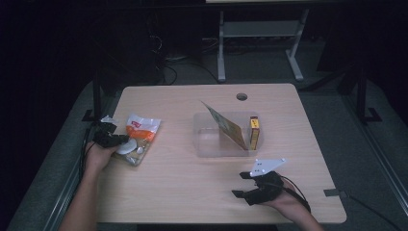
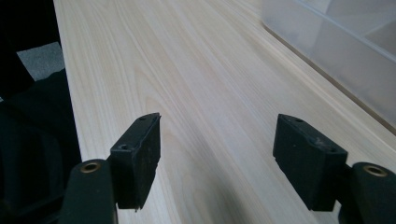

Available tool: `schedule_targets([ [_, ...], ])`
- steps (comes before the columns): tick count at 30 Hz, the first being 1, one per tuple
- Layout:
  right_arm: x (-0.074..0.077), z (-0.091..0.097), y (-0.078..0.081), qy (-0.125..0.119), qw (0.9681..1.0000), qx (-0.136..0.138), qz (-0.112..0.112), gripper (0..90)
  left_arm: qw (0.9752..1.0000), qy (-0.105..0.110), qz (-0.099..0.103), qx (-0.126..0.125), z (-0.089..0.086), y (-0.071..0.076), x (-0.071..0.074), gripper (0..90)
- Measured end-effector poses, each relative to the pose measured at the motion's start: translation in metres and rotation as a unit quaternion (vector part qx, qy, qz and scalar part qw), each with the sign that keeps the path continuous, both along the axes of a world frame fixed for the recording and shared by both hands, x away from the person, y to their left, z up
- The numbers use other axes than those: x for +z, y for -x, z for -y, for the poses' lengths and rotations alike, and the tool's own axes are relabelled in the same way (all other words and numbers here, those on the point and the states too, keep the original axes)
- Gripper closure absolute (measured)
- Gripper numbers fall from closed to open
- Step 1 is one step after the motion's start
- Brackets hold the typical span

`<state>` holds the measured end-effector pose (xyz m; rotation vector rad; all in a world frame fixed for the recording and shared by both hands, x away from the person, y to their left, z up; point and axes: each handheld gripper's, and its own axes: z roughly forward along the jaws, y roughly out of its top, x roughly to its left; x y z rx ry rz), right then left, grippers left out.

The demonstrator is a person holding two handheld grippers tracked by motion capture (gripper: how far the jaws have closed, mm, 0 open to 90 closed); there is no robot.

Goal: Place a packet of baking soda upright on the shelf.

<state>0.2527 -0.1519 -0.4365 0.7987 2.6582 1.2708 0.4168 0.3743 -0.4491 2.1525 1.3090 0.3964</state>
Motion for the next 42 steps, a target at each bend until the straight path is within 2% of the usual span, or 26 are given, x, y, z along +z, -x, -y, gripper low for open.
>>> schedule_targets([
  [3,0.0,-0.007,-0.002,-0.003,1.0,0.007,-0.005,34.0,0.9994,0.036,0.001,0.0,-0.004,0.006,0.0,89.4],
  [7,0.0,-0.017,-0.005,-0.008,0.9999,0.012,-0.004,36.5,0.9978,0.064,0.017,-0.009,-0.002,0.018,0.01,89.7],
  [10,-0.001,-0.026,-0.009,-0.009,0.9999,0.012,-0.001,38.7,0.9944,0.097,0.038,-0.016,0.005,0.029,0.018,89.9],
  [12,-0.001,-0.033,-0.013,-0.017,0.9998,0.011,-0.003,39.9,0.9931,0.101,0.054,-0.024,0.01,0.035,0.025,89.9],
  [17,0.0,-0.053,-0.018,-0.031,0.9993,0.018,0.006,41.0,0.9861,0.133,0.089,-0.044,0.024,0.05,0.045,90.0],
  [21,-0.001,-0.071,-0.025,-0.036,0.999,0.026,0.01,41.4,0.9791,0.159,0.113,-0.059,0.038,0.063,0.059,90.0],
  [26,0.0,-0.09,-0.036,-0.052,0.9982,0.03,0.011,41.7,0.9711,0.181,0.125,-0.092,0.059,0.074,0.072,90.0],
  [31,0.004,-0.1,-0.048,-0.069,0.9973,0.018,0.018,41.6,0.9603,0.215,0.13,-0.122,0.075,0.087,0.083,90.0],
  [32,0.005,-0.101,-0.05,-0.07,0.9971,0.018,0.025,41.6,0.9576,0.222,0.132,-0.127,0.078,0.09,0.086,90.0],
  [34,0.008,-0.101,-0.055,-0.083,0.996,0.014,0.028,41.3,0.9544,0.229,0.135,-0.136,0.082,0.096,0.09,90.0],
  [37,0.013,-0.102,-0.06,-0.103,0.9941,0.012,0.03,41.3,0.948,0.247,0.13,-0.153,0.089,0.103,0.092,90.0],
  [39,0.017,-0.104,-0.063,-0.116,0.9926,0.014,0.033,41.8,0.9453,0.254,0.128,-0.159,0.092,0.105,0.093,90.0],
  [41,0.02,-0.107,-0.066,-0.129,0.991,0.018,0.032,42.5,0.9411,0.268,0.122,-0.166,0.095,0.106,0.092,90.0],
  [42,0.021,-0.107,-0.068,-0.13,0.9908,0.019,0.033,42.8,0.9399,0.27,0.122,-0.17,0.097,0.106,0.093,90.0],
])
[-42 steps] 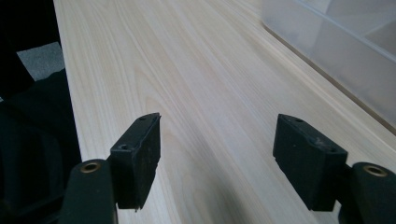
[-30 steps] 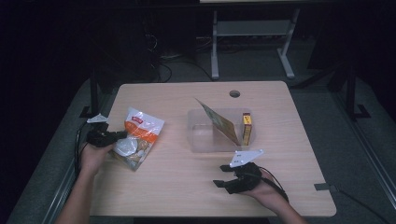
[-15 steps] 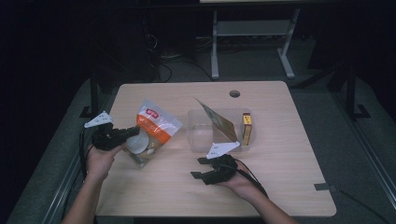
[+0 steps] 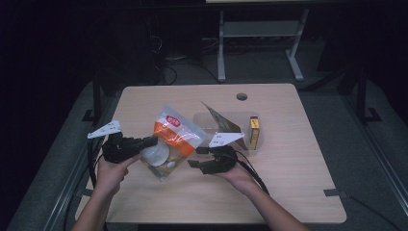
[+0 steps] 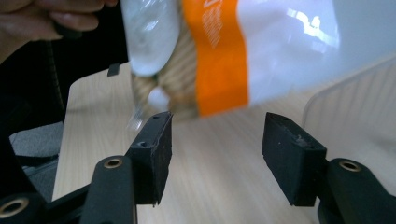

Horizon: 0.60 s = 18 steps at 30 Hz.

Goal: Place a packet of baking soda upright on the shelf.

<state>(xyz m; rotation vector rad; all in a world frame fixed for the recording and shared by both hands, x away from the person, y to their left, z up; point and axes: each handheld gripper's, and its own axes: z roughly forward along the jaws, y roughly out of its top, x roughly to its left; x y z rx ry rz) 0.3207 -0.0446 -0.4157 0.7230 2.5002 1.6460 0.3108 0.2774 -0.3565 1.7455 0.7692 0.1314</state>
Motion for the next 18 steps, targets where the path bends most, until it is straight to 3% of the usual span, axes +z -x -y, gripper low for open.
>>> schedule_targets([
  [3,0.001,0.0,-0.005,-0.015,0.9999,0.007,-0.002,47.7,0.9999,0.009,-0.002,-0.01,0.005,0.001,0.0,90.0],
  [8,0.003,0.004,-0.006,-0.043,0.9983,0.034,-0.019,69.7,0.9994,0.017,-0.011,-0.027,0.014,0.0,-0.006,90.0],
  [10,0.004,0.005,-0.006,-0.05,0.9979,0.039,-0.017,72.3,0.9989,0.03,-0.017,-0.03,0.016,0.0,-0.009,90.0],
  [14,0.009,0.01,-0.005,-0.062,0.9966,0.049,-0.021,86.2,0.9992,0.027,-0.013,-0.026,0.017,-0.001,-0.01,90.0],
  [18,0.017,0.011,0.0,-0.056,0.9965,0.063,-0.003,89.0,0.9995,0.014,-0.017,-0.024,0.017,-0.003,-0.016,89.7],
])
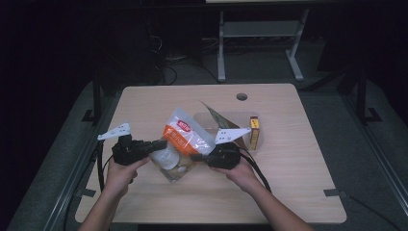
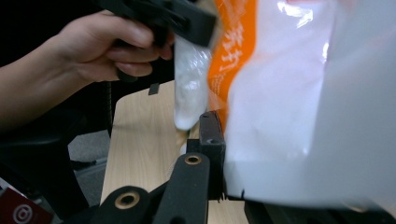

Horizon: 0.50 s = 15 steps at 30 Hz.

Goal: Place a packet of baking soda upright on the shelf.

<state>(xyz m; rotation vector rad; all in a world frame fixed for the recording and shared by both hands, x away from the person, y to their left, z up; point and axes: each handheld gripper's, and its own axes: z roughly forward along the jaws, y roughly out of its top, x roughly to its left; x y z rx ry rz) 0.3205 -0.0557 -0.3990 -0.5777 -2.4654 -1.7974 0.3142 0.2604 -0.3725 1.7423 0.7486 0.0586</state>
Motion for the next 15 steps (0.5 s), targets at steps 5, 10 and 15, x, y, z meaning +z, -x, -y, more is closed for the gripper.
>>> schedule_targets([
  [5,0.009,0.0,0.006,0.012,0.9995,0.007,0.028,89.5,0.9995,-0.028,0.008,-0.007,0.007,-0.001,-0.007,89.2],
  [10,0.018,0.004,0.011,0.023,0.9985,0.001,0.05,90.0,0.9975,-0.064,0.024,-0.014,0.018,0.0,-0.011,86.9],
  [15,0.025,0.017,0.011,0.026,0.9978,-0.01,0.06,90.0,0.9959,-0.08,0.037,-0.021,0.025,0.002,-0.011,81.7],
])
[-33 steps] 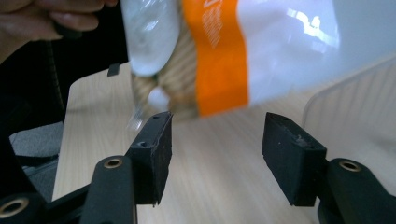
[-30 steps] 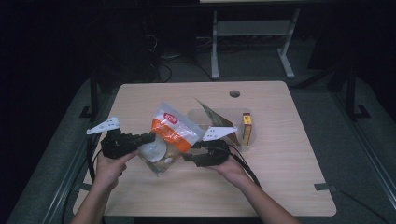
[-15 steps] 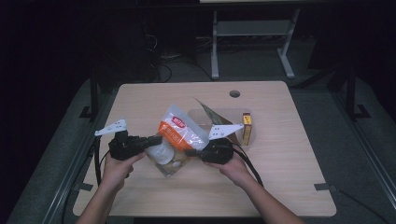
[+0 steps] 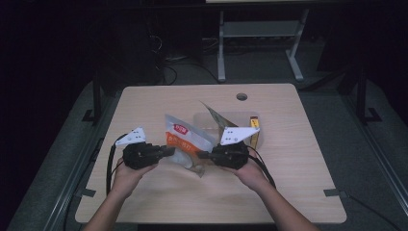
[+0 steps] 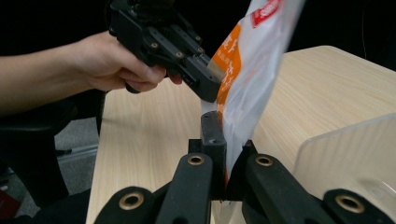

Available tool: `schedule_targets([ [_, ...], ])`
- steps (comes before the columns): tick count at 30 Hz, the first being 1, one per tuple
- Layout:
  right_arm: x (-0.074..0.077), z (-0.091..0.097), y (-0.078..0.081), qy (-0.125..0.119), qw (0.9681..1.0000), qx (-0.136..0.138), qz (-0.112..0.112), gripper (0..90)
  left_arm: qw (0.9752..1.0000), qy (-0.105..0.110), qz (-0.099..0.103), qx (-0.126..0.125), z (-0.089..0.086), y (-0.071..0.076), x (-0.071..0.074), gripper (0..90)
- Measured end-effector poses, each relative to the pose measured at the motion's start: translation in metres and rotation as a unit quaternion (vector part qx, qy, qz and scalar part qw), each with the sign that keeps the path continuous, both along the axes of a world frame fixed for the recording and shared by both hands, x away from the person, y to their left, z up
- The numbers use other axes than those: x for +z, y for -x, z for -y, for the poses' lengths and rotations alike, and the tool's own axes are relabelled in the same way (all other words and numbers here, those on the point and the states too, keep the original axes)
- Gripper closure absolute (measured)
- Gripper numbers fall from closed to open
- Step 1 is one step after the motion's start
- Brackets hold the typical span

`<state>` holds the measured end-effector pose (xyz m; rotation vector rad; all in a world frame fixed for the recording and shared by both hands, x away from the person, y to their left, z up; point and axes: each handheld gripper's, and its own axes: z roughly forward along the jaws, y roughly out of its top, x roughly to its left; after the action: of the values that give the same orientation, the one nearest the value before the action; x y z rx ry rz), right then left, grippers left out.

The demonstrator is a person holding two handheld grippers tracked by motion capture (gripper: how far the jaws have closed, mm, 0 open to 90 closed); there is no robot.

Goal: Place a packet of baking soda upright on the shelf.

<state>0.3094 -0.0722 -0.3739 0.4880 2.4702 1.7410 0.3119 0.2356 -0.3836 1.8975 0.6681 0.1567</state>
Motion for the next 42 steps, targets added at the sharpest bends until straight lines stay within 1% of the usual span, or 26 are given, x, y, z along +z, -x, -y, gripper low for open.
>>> schedule_targets([
  [1,0.001,0.002,0.001,-0.002,1.0,-0.002,-0.003,90.0,1.0,-0.001,0.002,0.001,0.001,0.001,0.001,80.8],
  [2,0.002,0.003,0.001,-0.002,1.0,-0.004,0.0,90.0,1.0,-0.002,0.005,0.001,0.002,0.001,0.001,79.3],
  [5,0.004,0.005,0.001,0.004,1.0,-0.006,0.004,90.0,0.9999,-0.005,0.009,0.006,0.002,0.002,0.003,68.9],
  [7,0.004,0.006,0.002,0.004,0.9999,-0.009,0.005,90.0,0.9999,-0.007,0.008,0.011,0.0,0.002,0.005,60.7],
  [9,0.005,0.007,0.002,0.005,0.9999,-0.014,0.003,90.0,0.9998,-0.006,0.013,0.016,-0.003,0.002,0.005,54.8],
  [10,0.005,0.009,0.002,0.003,0.9998,-0.019,0.002,90.0,0.9998,-0.004,0.011,0.018,-0.004,0.002,0.006,52.0],
  [11,0.006,0.01,0.002,0.004,0.9997,-0.025,0.0,90.0,0.9997,-0.005,0.013,0.02,-0.005,0.002,0.006,50.0],
  [13,0.008,0.016,0.002,-0.005,0.9995,-0.031,-0.004,90.0,0.9996,-0.01,0.012,0.025,-0.007,0.002,0.006,45.9],
  [16,0.014,0.026,0.001,-0.016,0.9989,-0.045,-0.001,90.0,0.9993,-0.018,0.011,0.03,-0.01,0.003,0.003,43.1],
  [18,0.017,0.031,0.002,-0.022,0.9984,-0.051,0.003,90.0,0.9992,-0.022,0.008,0.033,-0.012,0.003,0.0,42.0],
  [19,0.019,0.034,0.002,-0.025,0.9981,-0.056,0.006,90.0,0.999,-0.027,0.005,0.035,-0.012,0.004,-0.002,41.0],
  [22,0.025,0.04,0.002,-0.027,0.997,-0.072,0.012,90.0,0.9984,-0.041,0.002,0.038,-0.015,0.007,-0.008,38.1],
  [25,0.028,0.045,0.001,-0.03,0.9957,-0.087,0.015,90.0,0.9981,-0.044,-0.004,0.044,-0.019,0.01,-0.013,36.1],
  [27,0.03,0.046,0.001,-0.025,0.9946,-0.1,0.016,90.0,0.9979,-0.044,-0.008,0.047,-0.02,0.011,-0.015,34.7],
  [28,0.031,0.046,0.001,-0.024,0.9941,-0.105,0.018,90.0,0.9976,-0.051,-0.008,0.047,-0.022,0.01,-0.016,34.0],
  [30,0.033,0.045,0.0,-0.018,0.9926,-0.118,0.022,90.0,0.9975,-0.05,-0.01,0.049,-0.023,0.009,-0.018,33.6],
  [31,0.033,0.045,-0.001,-0.019,0.9926,-0.118,0.021,90.0,0.9975,-0.05,-0.01,0.05,-0.022,0.009,-0.018,33.2],
  [33,0.035,0.045,-0.002,-0.016,0.9912,-0.129,0.022,90.0,0.9975,-0.052,-0.01,0.048,-0.022,0.008,-0.018,32.7],
  [34,0.036,0.045,-0.002,-0.021,0.9908,-0.132,0.02,90.0,0.9973,-0.058,-0.007,0.044,-0.022,0.008,-0.018,32.7],
  [35,0.037,0.046,-0.003,-0.024,0.9908,-0.131,0.022,90.0,0.9975,-0.051,-0.011,0.047,-0.021,0.009,-0.019,32.7],
  [38,0.044,0.048,-0.002,-0.033,0.9895,-0.138,0.026,90.0,0.9976,-0.052,-0.011,0.045,-0.021,0.008,-0.019,32.7],
  [39,0.047,0.049,-0.002,-0.032,0.989,-0.142,0.029,90.0,0.9976,-0.052,-0.011,0.045,-0.021,0.008,-0.019,32.7],
  [42,0.053,0.047,-0.003,-0.025,0.9849,-0.166,0.041,90.0,0.9975,-0.053,-0.013,0.044,-0.02,0.008,-0.02,32.6],
])
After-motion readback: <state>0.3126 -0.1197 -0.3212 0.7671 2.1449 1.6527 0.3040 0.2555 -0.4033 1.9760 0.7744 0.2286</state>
